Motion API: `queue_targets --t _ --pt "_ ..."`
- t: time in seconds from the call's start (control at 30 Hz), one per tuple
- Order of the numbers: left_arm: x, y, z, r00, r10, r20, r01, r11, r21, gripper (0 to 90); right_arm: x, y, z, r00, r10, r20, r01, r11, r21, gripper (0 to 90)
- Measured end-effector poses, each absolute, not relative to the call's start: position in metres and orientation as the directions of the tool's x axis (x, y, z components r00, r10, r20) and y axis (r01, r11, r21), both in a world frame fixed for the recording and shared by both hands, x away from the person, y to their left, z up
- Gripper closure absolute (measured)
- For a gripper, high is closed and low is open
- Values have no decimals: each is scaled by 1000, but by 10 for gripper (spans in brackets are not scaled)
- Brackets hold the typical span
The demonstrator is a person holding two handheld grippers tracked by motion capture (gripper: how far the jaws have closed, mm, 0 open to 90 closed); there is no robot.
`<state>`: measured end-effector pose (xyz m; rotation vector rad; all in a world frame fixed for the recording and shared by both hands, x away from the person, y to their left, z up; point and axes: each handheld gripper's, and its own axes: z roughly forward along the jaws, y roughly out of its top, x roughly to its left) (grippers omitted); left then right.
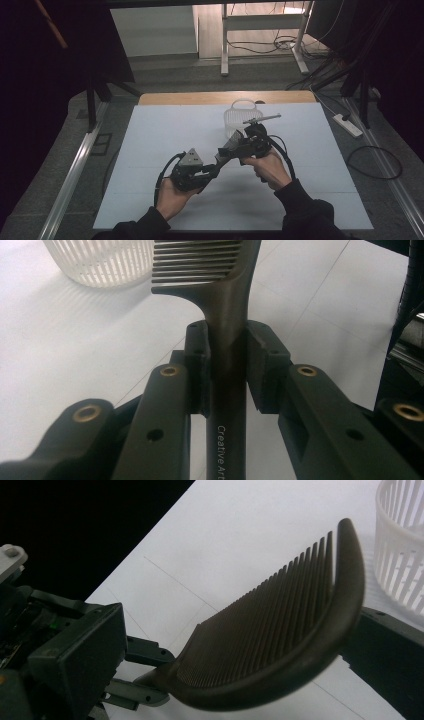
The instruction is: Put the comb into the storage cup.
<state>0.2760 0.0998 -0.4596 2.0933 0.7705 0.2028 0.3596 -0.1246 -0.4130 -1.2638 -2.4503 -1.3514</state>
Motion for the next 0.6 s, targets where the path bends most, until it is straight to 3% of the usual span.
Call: queue_targets --t 0.37,0.6 --pt "275 100 -460 794 597 -114 444 -442 780 729 361 -126 -417 -643 624 444 707 263 656 15" --pt "275 99 -460 790 607 -84 439 -465 768 729 359 -131 -417 -668 565 483 694 241 678 410"
